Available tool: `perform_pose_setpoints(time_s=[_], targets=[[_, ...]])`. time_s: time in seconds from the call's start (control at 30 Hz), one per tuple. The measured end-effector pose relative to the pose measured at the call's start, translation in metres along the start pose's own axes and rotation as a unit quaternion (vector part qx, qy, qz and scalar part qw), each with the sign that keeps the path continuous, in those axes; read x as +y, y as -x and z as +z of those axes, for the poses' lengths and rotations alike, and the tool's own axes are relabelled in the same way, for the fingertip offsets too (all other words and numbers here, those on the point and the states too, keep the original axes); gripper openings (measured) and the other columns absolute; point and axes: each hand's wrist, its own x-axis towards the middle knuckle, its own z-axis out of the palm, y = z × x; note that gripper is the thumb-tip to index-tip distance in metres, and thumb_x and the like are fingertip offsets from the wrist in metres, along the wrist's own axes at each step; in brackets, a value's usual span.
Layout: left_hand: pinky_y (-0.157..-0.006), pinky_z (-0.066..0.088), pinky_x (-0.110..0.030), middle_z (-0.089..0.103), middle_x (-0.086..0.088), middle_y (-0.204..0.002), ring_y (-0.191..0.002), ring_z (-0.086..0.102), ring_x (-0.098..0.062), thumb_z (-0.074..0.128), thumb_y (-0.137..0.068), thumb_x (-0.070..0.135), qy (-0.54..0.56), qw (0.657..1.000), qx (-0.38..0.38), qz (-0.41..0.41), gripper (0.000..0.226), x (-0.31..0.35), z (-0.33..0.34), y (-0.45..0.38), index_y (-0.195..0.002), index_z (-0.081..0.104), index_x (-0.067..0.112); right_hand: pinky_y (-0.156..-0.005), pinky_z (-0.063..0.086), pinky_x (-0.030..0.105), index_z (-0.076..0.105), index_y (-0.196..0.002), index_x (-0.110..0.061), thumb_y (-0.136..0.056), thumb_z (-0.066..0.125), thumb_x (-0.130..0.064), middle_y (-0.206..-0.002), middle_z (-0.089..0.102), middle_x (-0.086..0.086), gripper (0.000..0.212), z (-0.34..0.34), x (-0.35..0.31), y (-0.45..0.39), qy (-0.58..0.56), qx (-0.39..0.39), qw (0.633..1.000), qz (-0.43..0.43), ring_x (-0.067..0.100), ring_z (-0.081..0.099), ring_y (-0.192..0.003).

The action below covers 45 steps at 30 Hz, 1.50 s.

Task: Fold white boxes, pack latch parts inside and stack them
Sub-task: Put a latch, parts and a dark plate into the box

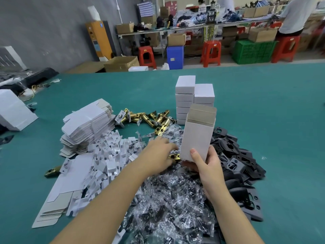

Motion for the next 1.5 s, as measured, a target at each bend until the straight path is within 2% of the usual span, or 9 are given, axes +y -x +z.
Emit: perform_pose_setpoints(time_s=[0.33, 0.57, 0.73, 0.83, 0.97, 1.07, 1.23, 1.37, 1.5], targets=[[-0.102, 0.051, -0.039, 0.060, -0.001, -0.122, -0.111, 0.058, -0.019, 0.067, -0.094, 0.023, 0.036, 0.999, 0.008, -0.005, 0.039, 0.010, -0.012, -0.005, -0.133, 0.062, 0.020, -0.076, 0.057, 0.017, 0.059, -0.118, -0.032, -0.094, 0.073, -0.023, -0.108, 0.076, -0.013, 0.029, 0.000, -0.001, 0.000, -0.006, -0.004, 1.000, -0.003, 0.010, 0.074, -0.097], [-0.068, 0.054, -0.024, 0.063, 0.019, -0.082, -0.073, 0.059, -0.001, 0.075, -0.088, 0.040, 0.106, 0.988, 0.058, -0.099, 0.014, -0.020, -0.076, 0.025, -0.087, 0.063, 0.033, -0.082, 0.059, 0.024, 0.058, -0.120, -0.034, -0.092, 0.075, -0.024, -0.110, 0.074, -0.015, 0.034, 0.001, -0.002, 0.001, 0.015, -0.023, 1.000, 0.001, 0.011, 0.073, -0.101], [-0.050, 0.033, -0.014, 0.063, 0.027, -0.064, -0.051, 0.049, 0.001, 0.080, -0.084, 0.035, 0.160, 0.961, 0.218, -0.063, 0.007, -0.023, -0.133, 0.049, -0.087, 0.076, 0.030, -0.072, 0.060, 0.021, 0.056, -0.123, -0.037, -0.092, 0.072, -0.029, -0.109, 0.074, -0.017, 0.035, 0.004, -0.006, 0.004, 0.022, -0.049, 0.999, 0.000, 0.013, 0.075, -0.095], [-0.044, 0.031, -0.009, 0.058, 0.032, -0.057, -0.044, 0.041, -0.004, 0.081, -0.085, 0.028, 0.226, 0.927, 0.298, 0.000, 0.007, -0.008, -0.158, 0.053, -0.091, 0.078, 0.029, -0.069, 0.061, 0.023, 0.058, -0.114, -0.056, -0.086, 0.071, -0.045, -0.109, 0.073, -0.021, 0.032, 0.006, -0.012, 0.008, 0.039, -0.079, 0.996, 0.003, 0.015, 0.077, -0.088], [-0.047, 0.028, -0.013, 0.058, 0.033, -0.058, -0.048, 0.034, -0.005, 0.081, -0.086, 0.024, 0.285, 0.892, 0.348, 0.040, 0.008, 0.017, -0.159, 0.037, -0.092, 0.078, 0.030, -0.078, 0.064, 0.039, 0.055, -0.107, -0.073, -0.080, 0.072, -0.063, -0.116, 0.073, -0.019, 0.034, 0.006, -0.016, 0.009, 0.044, -0.118, 0.992, 0.021, 0.021, 0.077, -0.092], [-0.050, 0.031, -0.014, 0.060, 0.033, -0.061, -0.050, 0.036, -0.004, 0.081, -0.085, 0.023, 0.302, 0.886, 0.350, 0.028, 0.011, 0.024, -0.147, 0.022, -0.091, 0.078, 0.032, -0.080, 0.062, 0.034, 0.058, -0.112, -0.068, -0.073, 0.077, -0.070, -0.122, 0.072, -0.011, 0.043, 0.006, -0.018, 0.010, 0.024, -0.130, 0.991, 0.010, 0.019, 0.074, -0.101], [-0.049, 0.032, -0.014, 0.064, 0.029, -0.063, -0.049, 0.036, -0.004, 0.083, -0.084, 0.023, 0.330, 0.886, 0.326, 0.002, 0.015, 0.022, -0.123, 0.011, -0.085, 0.077, 0.036, -0.064, 0.058, 0.029, 0.064, -0.117, -0.050, -0.071, 0.084, -0.064, -0.115, 0.074, 0.002, 0.052, 0.004, -0.022, 0.012, -0.039, -0.144, 0.988, 0.029, 0.020, 0.073, -0.081], [-0.053, 0.034, -0.007, 0.067, 0.023, -0.069, -0.052, 0.049, 0.005, 0.084, -0.083, 0.025, 0.300, 0.915, 0.270, 0.011, 0.011, 0.023, -0.112, 0.012, -0.084, 0.077, 0.033, -0.061, 0.058, 0.027, 0.066, -0.116, -0.042, -0.083, 0.081, -0.043, -0.110, 0.074, 0.000, 0.037, 0.001, -0.023, 0.010, -0.027, -0.128, 0.991, 0.007, 0.016, 0.072, -0.085], [-0.059, 0.036, -0.005, 0.064, 0.029, -0.067, -0.062, 0.055, 0.011, 0.083, -0.084, 0.026, 0.273, 0.940, 0.205, 0.026, 0.009, 0.028, -0.104, 0.014, -0.085, 0.075, 0.031, -0.056, 0.054, 0.028, 0.065, -0.121, -0.035, -0.079, 0.081, -0.046, -0.110, 0.072, 0.004, 0.046, 0.000, -0.024, 0.011, -0.028, -0.131, 0.991, 0.009, 0.028, 0.073, -0.085]])
